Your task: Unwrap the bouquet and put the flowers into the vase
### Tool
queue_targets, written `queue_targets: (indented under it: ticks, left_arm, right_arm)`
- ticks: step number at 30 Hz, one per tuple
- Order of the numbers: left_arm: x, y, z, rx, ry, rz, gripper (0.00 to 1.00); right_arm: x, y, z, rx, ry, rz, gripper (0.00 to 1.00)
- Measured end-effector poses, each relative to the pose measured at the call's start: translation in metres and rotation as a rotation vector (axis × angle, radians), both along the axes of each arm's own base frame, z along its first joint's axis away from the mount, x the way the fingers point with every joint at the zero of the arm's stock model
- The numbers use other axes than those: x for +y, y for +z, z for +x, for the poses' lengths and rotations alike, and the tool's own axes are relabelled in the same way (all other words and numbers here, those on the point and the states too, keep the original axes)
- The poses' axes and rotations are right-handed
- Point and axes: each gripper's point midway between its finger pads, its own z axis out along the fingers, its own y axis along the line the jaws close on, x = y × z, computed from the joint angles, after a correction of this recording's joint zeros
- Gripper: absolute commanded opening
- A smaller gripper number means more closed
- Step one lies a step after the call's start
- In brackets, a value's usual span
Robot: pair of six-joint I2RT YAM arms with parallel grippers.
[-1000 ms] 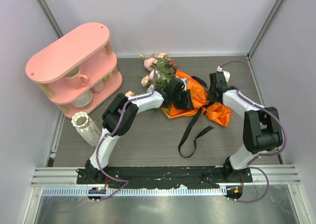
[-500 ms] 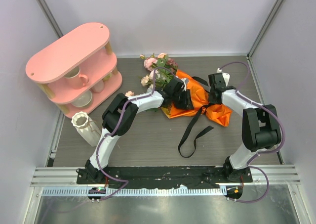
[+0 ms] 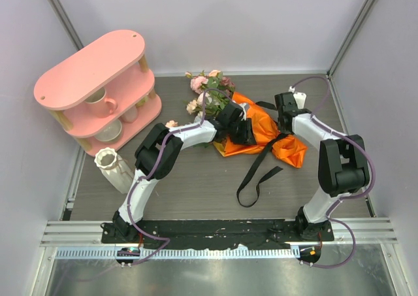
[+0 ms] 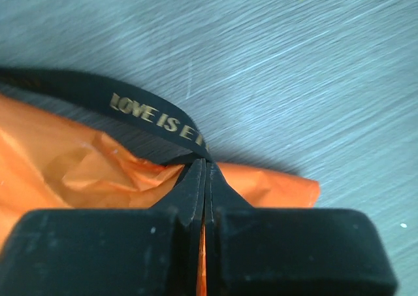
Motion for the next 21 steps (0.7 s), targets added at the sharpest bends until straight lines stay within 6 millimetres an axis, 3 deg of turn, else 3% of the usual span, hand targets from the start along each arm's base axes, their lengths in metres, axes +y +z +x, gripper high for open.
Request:
queue_targets:
  ticks: [6,11,17,21]
  left_arm:
    - [0.0,0.0,0.0,0.001,0.0,-0.001,0.39]
    - [0.001,-0.001,0.001,0.007,-0.002,-0.004,0.39]
    - [0.002,0.0,0.001,0.014,-0.002,-0.008,0.39]
    - [0.002,-0.001,0.001,0.017,-0.004,-0.01,0.39]
  right_arm:
    - [-0.026,0.031,0.003,-0.071,-0.101,-0.124,0.01]
    - [-0.039,0.077,0.012,-0.187,-0.166,-0.18,0.01]
    - [-0.046,0.158,0.028,-0.394,-0.214,-0.19,0.01]
    - [-0.045,0.249,0.036,-0.647,-0.219,-0.138,0.01]
